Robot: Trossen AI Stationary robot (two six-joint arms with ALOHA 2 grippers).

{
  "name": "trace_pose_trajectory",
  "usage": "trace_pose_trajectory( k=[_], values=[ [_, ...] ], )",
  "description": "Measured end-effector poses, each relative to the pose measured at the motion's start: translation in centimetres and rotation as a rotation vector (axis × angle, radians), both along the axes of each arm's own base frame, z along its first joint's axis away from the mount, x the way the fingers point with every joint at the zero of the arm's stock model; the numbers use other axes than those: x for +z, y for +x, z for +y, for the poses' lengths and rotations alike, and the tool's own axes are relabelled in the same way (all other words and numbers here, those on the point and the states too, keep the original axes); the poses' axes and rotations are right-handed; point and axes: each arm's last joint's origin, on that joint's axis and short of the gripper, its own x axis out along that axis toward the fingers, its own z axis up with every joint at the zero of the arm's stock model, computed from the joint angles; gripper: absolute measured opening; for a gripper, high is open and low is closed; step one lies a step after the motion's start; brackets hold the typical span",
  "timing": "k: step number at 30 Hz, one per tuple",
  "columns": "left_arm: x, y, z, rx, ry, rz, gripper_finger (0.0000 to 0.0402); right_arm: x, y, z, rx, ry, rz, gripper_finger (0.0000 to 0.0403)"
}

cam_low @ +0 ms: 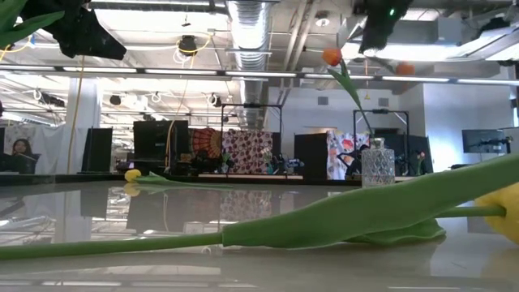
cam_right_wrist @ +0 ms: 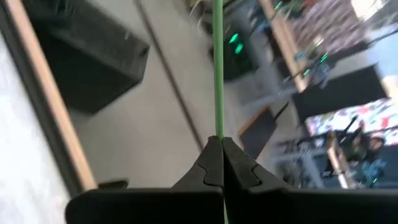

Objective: Sort flowers into vase by color
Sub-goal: Put the orange tulip into the transparent vase

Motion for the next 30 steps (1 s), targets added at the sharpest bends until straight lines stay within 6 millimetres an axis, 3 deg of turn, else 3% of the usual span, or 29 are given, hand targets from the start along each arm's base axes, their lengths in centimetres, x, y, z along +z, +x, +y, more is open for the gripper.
trace_pose_trajectory(
  k=[7, 12, 15, 22, 27, 30],
  values=[
    [0.0, 0.0, 0.0, 0.001, -0.004, -0.003, 0.0174, 2.1, -0.2, 3.5, 0.133, -0.093, -0.047, 0.0015],
    [0.3, 0.1, 0.0, -0.002, 0.01, -0.031, 0.0174, 3.5, 1.3, 7.7, 0.408, -0.137, -0.144, 0.0015],
    [0.7, 0.2, 0.0, -0.028, 0.022, -0.075, 0.0174, 3.8, 2.7, 10.6, 0.595, -0.198, -0.096, 0.0015],
    [3.1, -0.8, -0.3, -0.022, 0.055, -0.153, 0.0174, 2.8, 5.8, 16.1, 0.817, -0.354, 0.126, 0.0015],
    [6.0, -1.9, -0.7, -0.038, 0.057, -0.322, 0.0174, 1.6, 8.0, 18.3, 0.844, -0.382, 0.205, 0.0015],
    [7.7, -2.0, -0.7, -0.027, -0.035, -0.481, 0.0174, 0.6, 9.7, 19.0, 0.89, -0.44, 0.302, 0.0017]
  ],
)
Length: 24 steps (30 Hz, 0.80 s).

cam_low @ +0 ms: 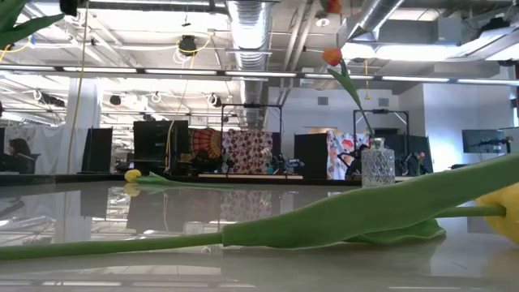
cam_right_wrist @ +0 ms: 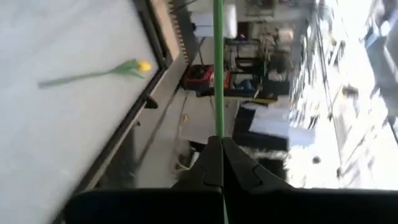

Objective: Sort flowers into vase by color
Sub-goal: Put the orange tulip into the transparent vase

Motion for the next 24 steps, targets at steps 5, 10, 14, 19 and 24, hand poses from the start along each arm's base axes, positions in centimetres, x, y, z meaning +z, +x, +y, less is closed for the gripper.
trace_pose_trajectory(
  k=[5, 10, 14, 19, 24],
  values=[
    [3.3, 1.5, 0.3, -0.066, -0.053, -0.051, 0.0174, -1.2, 3.5, 0.4, -0.027, -0.204, 0.042, 0.0017],
    [5.9, 5.1, 1.0, -0.228, -0.125, -0.006, 0.0174, -2.4, 7.6, 0.5, -0.014, -0.372, -0.018, 0.0017],
    [7.9, 7.7, 1.8, -0.259, -0.166, 0.045, 0.0174, -3.4, 10.5, 0.5, -0.016, -0.551, -0.058, 0.0017],
    [9.1, 10.5, 2.6, -0.279, -0.206, 0.137, 0.0174, -4.5, 13.0, -0.2, -0.007, -0.629, -0.182, 0.0017],
    [8.0, 13.2, 3.2, -0.357, -0.275, 0.242, 0.0174, -5.7, 14.1, -1.0, 0.055, -0.648, -0.212, 0.0017]
  ],
)
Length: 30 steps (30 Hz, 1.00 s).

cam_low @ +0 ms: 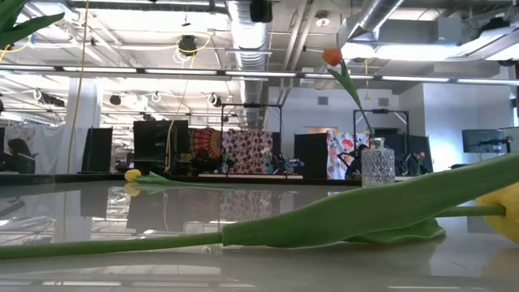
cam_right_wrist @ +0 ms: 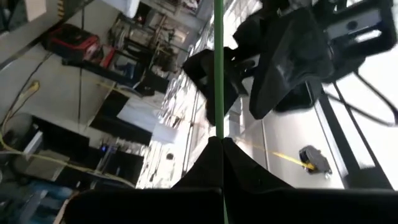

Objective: Sort flowers into vase by color
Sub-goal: Put the orange tulip into the transparent vase

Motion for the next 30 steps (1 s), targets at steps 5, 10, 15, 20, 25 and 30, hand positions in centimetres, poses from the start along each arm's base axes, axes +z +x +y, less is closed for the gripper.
trace_pose_trajectory(
  k=[5, 10, 15, 20, 25, 30],
  values=[
    [-1.5, 1.9, 0.3, -0.101, -0.058, 0.099, 0.0174, -1.3, 1.1, -0.8, 0.013, -0.009, -0.013, 0.0017],
    [-2.4, 2.5, 0.5, -0.107, -0.077, 0.169, 0.0174, -1.2, 1.0, -1.4, 0.027, -0.005, -0.012, 0.0017],
    [-2.6, 2.6, 0.5, -0.124, -0.058, 0.184, 0.0174, -1.3, 1.0, -2.0, 0.017, 0.007, -0.006, 0.0017],
    [-2.8, 2.5, 0.5, -0.13, -0.044, 0.208, 0.0149, -1.7, 1.0, -2.5, 0.004, 0.011, 0.029, 0.0017],
    [-2.9, 2.5, 0.5, -0.141, 0.002, 0.236, 0.0052, -1.6, 1.0, -2.5, 0.009, 0.011, 0.025, 0.0019],
    [-3.0, 2.4, 0.5, -0.133, 0.031, 0.249, 0.0006, -1.6, 1.0, -2.5, 0.012, 0.01, 0.025, 0.0048]
  ],
)
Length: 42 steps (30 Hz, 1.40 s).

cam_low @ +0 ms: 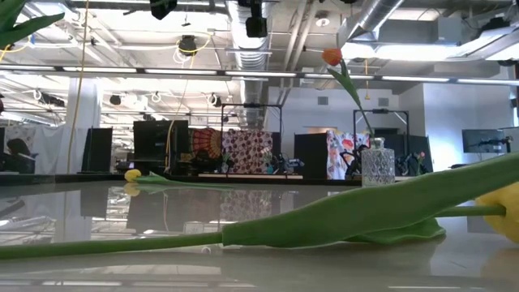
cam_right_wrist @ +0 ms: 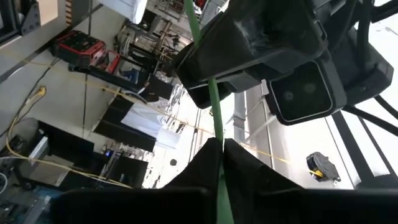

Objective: Sort flowers into vase by color
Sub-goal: Put the orange tulip into the transparent vase

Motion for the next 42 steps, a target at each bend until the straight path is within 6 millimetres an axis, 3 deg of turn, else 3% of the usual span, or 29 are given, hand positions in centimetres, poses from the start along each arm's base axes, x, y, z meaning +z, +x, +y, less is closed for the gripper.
trace_pose_trajectory(
  k=[10, 15, 18, 23, 27, 30, 34, 42],
  values=[
    [0.1, 0.0, 0.2, 0.069, 0.03, 0.0, 0.0, 0.0, 0.0, 0.2, 0.001, 0.019, -0.012, 0.0156],
    [0.4, -0.1, 0.4, 0.121, 0.063, -0.028, 0.0, 0.3, -0.5, 0.8, -0.011, 0.239, -0.074, 0.0224],
    [0.9, -0.4, 0.4, 0.14, 0.096, -0.056, 0.0, 0.7, -1.6, 1.0, -0.033, 0.41, -0.043, 0.0245],
    [1.4, -0.8, 0.3, 0.138, 0.191, -0.073, 0.0, 1.7, -4.5, -1.1, 0.05, 0.899, -0.044, 0.0244],
    [1.4, -0.8, 0.1, 0.038, 0.284, -0.058, 0.0, 3.7, -7.2, -6.2, 0.36, 1.371, -0.083, 0.0231],
    [1.6, -0.4, -0.1, -0.074, 0.314, -0.097, 0.0, 4.2, -7.8, -10.0, 0.615, 1.608, -0.078, 0.0223],
    [1.8, 0.3, -0.3, -0.134, 0.315, -0.148, 0.0, 2.9, -6.4, -12.0, 0.808, 1.722, -0.022, 0.0217],
    [1.7, 1.0, -0.3, -0.115, 0.329, -0.148, 0.0, 1.3, -3.5, -10.5, 1.021, 1.631, -0.016, 0.0216]
  ],
)
